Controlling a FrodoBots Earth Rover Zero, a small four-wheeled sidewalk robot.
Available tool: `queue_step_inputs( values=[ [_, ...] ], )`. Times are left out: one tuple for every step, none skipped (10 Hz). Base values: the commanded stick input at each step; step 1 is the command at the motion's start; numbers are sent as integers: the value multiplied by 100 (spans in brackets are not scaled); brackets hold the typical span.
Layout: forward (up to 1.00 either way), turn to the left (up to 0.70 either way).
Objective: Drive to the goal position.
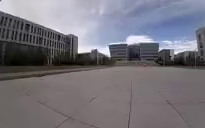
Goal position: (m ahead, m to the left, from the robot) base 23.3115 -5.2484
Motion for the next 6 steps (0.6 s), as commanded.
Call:
queue_step_inputs(
  values=[
    [4,0],
    [4,0],
    [4,0],
    [4,0],
    [4,0],
    [4,0]
  ],
)
